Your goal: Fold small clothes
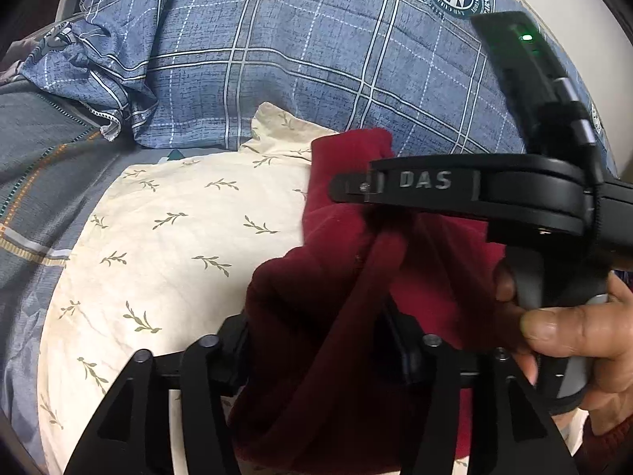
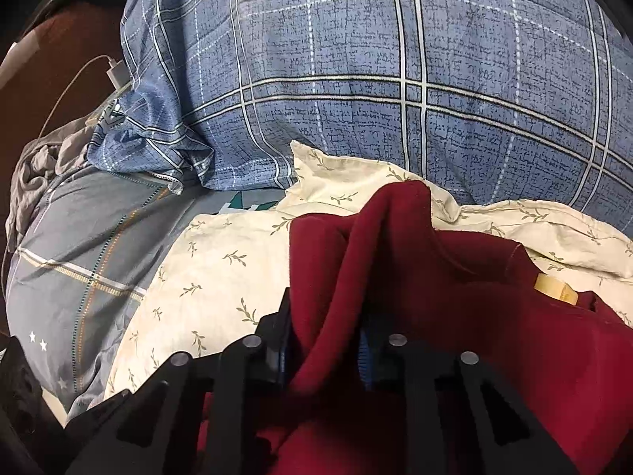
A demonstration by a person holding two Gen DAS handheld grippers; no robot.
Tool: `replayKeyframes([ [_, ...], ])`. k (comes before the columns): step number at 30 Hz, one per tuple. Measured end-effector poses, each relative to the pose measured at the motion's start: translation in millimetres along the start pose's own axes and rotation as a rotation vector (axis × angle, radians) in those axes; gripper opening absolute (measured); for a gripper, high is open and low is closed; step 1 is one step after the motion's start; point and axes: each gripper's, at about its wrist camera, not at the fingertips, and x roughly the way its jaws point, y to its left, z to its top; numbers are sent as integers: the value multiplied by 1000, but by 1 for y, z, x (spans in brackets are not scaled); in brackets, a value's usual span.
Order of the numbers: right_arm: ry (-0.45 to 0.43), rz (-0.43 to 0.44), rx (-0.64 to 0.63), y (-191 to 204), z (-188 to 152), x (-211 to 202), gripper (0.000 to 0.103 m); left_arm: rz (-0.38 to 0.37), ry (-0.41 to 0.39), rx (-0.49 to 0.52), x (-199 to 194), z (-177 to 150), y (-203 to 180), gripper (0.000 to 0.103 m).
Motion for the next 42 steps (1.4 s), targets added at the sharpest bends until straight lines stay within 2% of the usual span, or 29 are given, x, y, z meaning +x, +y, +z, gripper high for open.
replayKeyframes([
  [3, -13, 21, 8, -4, -2, -6, 21, 0, -2, 6, -1, -2, -3, 56],
  [5, -26, 38, 21, -9, -4, -13, 20, -19, -3, 10, -6, -3, -6, 40],
  [6, -32, 46, 28, -11, -4, -17, 19, -39, -4, 5, -9, -3, -7, 29],
  [7, -44, 53, 33, -14, -5, -23, 19, -62, -15, -3, -16, -3, -10, 25],
  [10, -69, 81, 45, -22, -7, -43, 18, -90, -39, -9, -30, -3, -17, 21],
  [13, -97, 100, 47, -31, -9, -70, 18, -120, -57, -9, -45, -4, -29, 20],
  [16, -127, 95, 39, -41, -14, -98, 18, -134, -68, 45, -62, -7, -55, 19],
  [21, -171, 55, 49, -71, -29, -142, 17, -162, -63, 122, -77, -15, -104, 19],
  [25, -191, 14, 88, -107, -47, -168, 16, -197, -42, 193, -75, -22, -142, 18],
  [30, -203, -18, 156, -153, -70, -187, 15, -242, 1, 243, -66, -30, -180, 18],
  [36, -198, -63, 234, -198, -94, -185, 15, -219, 51, 322, -48, -49, -223, 18],
  [38, -166, -106, 248, -208, -101, -170, 15, -213, 89, 321, -35, -53, -229, 20],
  [40, -144, -100, 293, -219, -108, -159, 17, -218, 118, 312, -29, -56, -233, 31],
  [41, -148, -83, 330, -225, -111, -159, 26, -229, 124, 304, -31, -57, -233, 35],
  [42, -157, -66, 367, -231, -113, -163, 33, -241, 132, 305, -34, -58, -235, 43],
])
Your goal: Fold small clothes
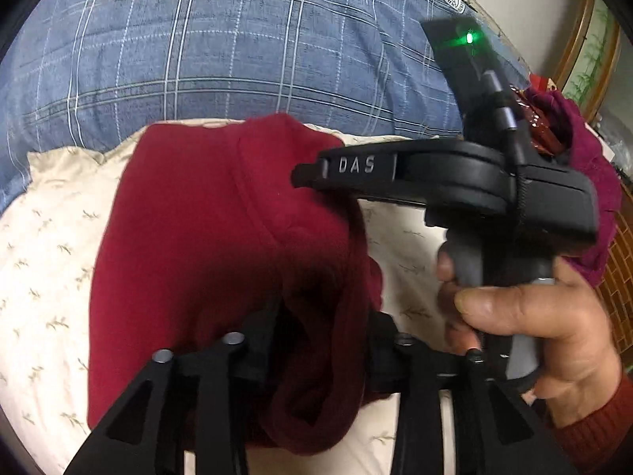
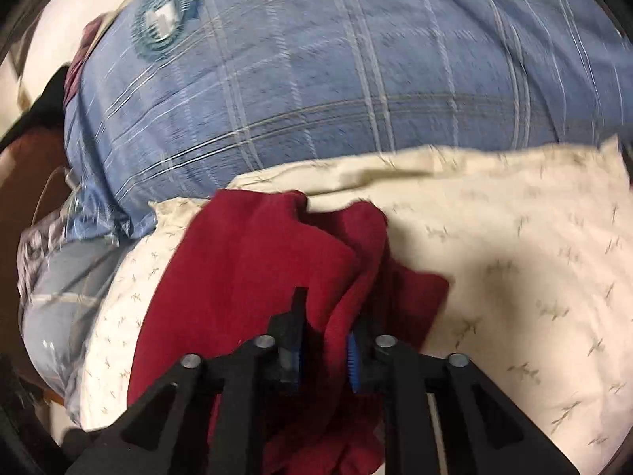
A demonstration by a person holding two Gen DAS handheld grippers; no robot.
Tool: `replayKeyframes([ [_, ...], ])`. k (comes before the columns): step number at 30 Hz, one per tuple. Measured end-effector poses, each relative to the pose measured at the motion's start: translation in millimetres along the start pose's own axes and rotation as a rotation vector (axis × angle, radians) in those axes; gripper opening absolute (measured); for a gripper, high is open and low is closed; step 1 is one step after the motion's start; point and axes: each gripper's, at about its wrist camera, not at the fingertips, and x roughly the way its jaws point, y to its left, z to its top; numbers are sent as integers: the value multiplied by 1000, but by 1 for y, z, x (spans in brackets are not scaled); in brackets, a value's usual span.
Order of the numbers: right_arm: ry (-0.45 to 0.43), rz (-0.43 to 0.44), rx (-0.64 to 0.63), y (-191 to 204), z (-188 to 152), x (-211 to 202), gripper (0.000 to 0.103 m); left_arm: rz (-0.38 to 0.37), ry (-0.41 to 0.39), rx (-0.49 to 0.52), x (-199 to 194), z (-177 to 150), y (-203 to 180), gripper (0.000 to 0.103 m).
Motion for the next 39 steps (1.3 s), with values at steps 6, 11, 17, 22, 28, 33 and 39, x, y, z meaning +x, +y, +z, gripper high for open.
replayKeyframes([
  [6, -22, 91, 79, -13, -15, -45, 53, -27, -14, 80, -57, -14, 9, 56],
  [11, 39, 179, 91, 4, -43, -48, 65, 98, -65, 56, -97, -28, 34, 62],
  [17, 18, 180, 82, 22, -61, -48, 65, 190, -49, -11, -103, -46, 45, 62],
  [22, 15, 28, -108, 40, -69, -40, 30, 212, -29, -18, -80, -42, 42, 62],
  [28, 8, 12, -75, 17, -84, -44, 23, 225, -19, -23, -52, -33, 56, 62],
  [33, 15, 10, -70, 17, -91, -54, 26, 237, -9, -21, -46, -32, 62, 62],
  [39, -75, 88, 21, 22, -82, -89, 57, 244, -32, -25, -47, -27, 67, 62],
])
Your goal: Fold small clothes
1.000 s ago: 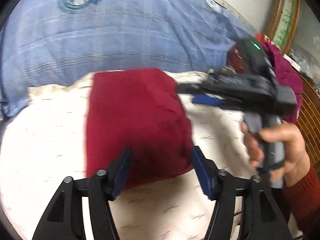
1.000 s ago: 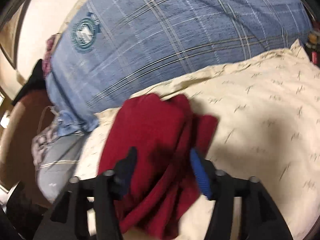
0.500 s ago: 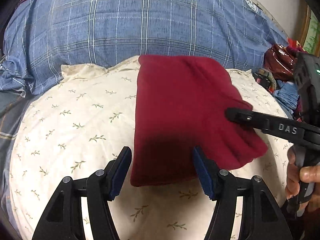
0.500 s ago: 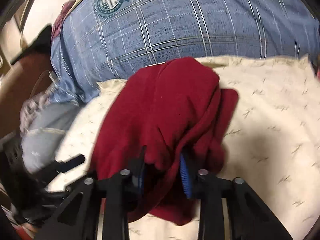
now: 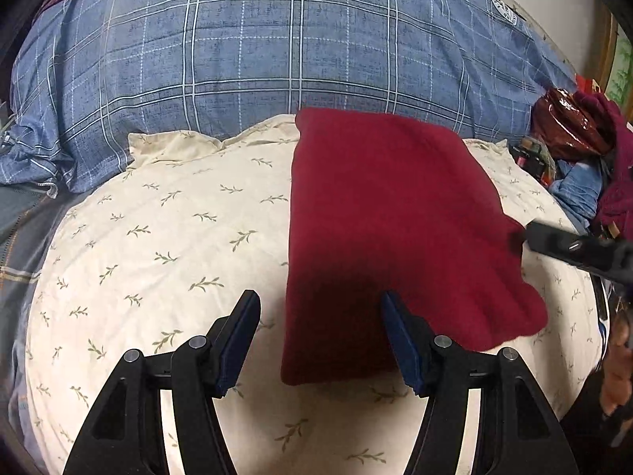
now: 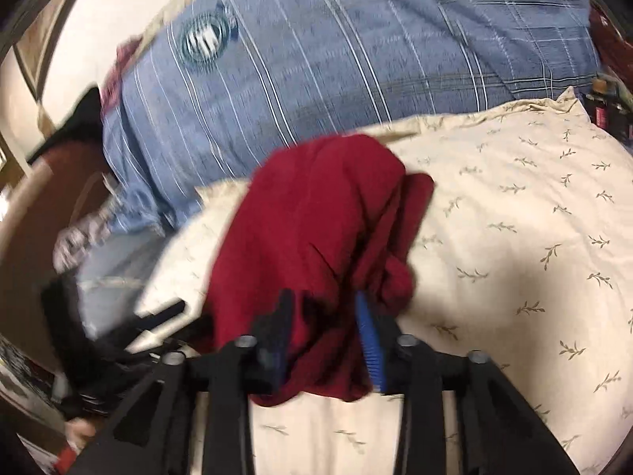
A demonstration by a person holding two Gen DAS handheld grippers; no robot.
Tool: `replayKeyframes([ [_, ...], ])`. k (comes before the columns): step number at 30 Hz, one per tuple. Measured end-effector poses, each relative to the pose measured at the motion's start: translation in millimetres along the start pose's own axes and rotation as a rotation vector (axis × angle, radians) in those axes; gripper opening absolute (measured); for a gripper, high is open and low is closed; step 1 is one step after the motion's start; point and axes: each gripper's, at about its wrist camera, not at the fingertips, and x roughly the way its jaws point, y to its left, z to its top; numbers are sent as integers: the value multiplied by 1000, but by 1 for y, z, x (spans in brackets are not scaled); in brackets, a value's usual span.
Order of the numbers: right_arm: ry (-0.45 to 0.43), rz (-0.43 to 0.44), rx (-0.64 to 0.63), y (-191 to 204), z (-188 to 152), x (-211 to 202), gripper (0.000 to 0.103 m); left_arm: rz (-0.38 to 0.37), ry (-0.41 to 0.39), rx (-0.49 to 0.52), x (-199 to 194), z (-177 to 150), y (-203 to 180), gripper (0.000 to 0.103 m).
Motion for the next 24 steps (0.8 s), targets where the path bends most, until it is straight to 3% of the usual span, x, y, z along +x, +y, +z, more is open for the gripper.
replayKeyframes([
  [2, -4, 12, -5, 7, 4, 3, 63, 2, 3, -4, 3, 1, 0, 62],
  [8, 55, -49, 7, 2, 10, 40, 57, -6, 10, -16, 8, 3, 0, 62],
  [9, 69, -49, 41, -5, 9, 45, 44, -3, 9, -19, 9, 3, 0, 62],
  [12, 60, -21, 46, -16, 5, 44, 22, -10, 14, -17, 13, 4, 0, 63],
  [17, 68, -100, -67, -11, -8, 43, 18, -31, 20, -31, 22, 3, 5, 66],
  [21, 53, -80, -72, -8, -7, 37, 19, -129, -26, -95, 16, 7, 16, 67],
  [22, 45, -51, -46, -10, -5, 33, 23, -161, -47, -109, 13, 11, 20, 74],
  [23, 32, -36, -10, -13, -4, 29, 29, -177, -61, -117, 12, 14, 24, 79],
  [24, 13, -23, 32, -18, -2, 27, 51, -188, -74, -125, 12, 16, 27, 82],
])
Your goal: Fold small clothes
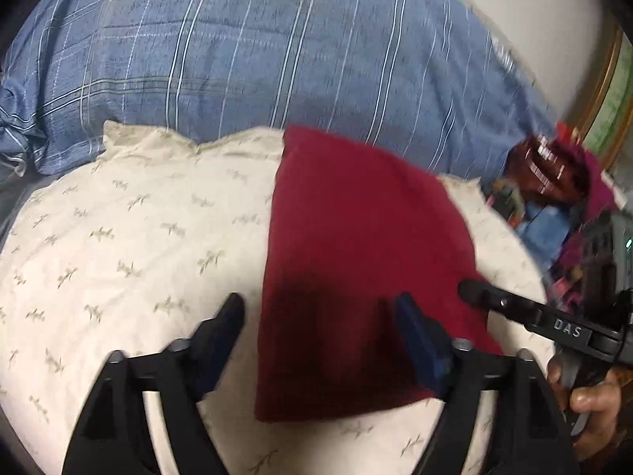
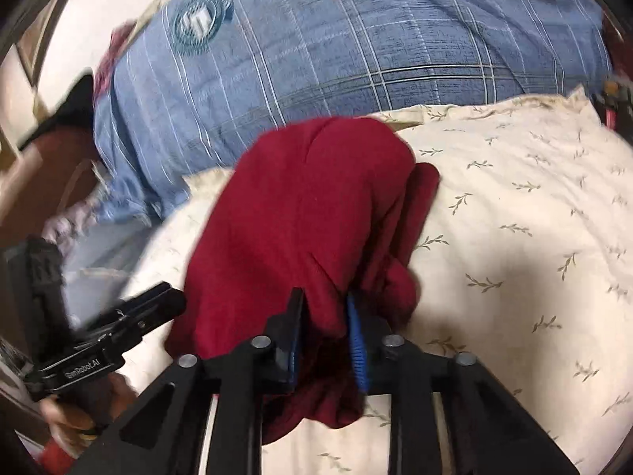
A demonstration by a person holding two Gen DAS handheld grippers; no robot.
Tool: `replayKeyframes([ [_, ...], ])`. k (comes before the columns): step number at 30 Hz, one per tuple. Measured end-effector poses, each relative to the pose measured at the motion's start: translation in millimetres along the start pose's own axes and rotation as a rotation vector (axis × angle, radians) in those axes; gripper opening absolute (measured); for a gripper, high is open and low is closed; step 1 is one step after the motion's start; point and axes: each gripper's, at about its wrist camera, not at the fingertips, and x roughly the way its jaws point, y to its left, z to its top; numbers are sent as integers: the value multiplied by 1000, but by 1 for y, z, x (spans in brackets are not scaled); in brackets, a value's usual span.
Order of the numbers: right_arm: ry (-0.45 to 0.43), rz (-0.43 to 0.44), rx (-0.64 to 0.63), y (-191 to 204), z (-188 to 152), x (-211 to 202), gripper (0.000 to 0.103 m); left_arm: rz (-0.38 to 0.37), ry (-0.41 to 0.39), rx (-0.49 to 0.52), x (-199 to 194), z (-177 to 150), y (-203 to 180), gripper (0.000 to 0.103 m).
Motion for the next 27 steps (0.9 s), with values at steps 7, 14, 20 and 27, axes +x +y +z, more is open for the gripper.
replayKeyframes([
  [7, -35, 76, 112, -34, 21, 24, 82, -54, 67, -84, 35, 17, 32, 82],
  [14, -6, 183, 108, -47, 35, 62, 84, -164, 121, -119, 75, 26, 44, 82],
  [20, -21, 149, 45, -27, 37, 59, 59, -160, 139, -95, 88, 31, 36, 70],
  [27, -12, 277, 8, 12, 28, 17, 52, -162, 94, -64, 21, 19, 22, 54],
])
